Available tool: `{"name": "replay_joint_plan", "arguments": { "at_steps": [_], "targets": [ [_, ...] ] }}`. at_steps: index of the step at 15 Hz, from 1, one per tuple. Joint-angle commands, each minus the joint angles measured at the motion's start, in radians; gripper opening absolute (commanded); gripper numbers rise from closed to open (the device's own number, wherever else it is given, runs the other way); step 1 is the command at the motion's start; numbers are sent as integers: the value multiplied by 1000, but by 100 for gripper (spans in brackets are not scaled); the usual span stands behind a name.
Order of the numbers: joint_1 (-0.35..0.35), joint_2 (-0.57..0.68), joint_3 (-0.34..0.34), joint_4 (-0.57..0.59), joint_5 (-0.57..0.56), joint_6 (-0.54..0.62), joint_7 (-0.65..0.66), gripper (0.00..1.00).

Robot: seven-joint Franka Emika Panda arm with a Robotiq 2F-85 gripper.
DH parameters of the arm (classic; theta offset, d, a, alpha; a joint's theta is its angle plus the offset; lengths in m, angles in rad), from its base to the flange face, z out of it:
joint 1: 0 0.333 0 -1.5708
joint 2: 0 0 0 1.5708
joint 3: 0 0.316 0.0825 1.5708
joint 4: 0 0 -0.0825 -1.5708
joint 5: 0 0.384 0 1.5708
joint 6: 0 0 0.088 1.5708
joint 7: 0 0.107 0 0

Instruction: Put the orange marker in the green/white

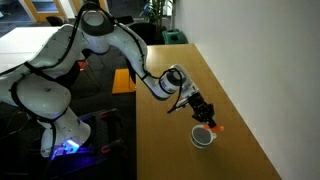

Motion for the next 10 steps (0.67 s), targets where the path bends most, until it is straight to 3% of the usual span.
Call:
{"name": "replay_joint_plan", "arguments": {
  "at_steps": [1,10],
  "targets": [
    [1,54,-11,9,50,42,-14,4],
    [-12,88,27,24,113,43,-81,4]
  ]
}}
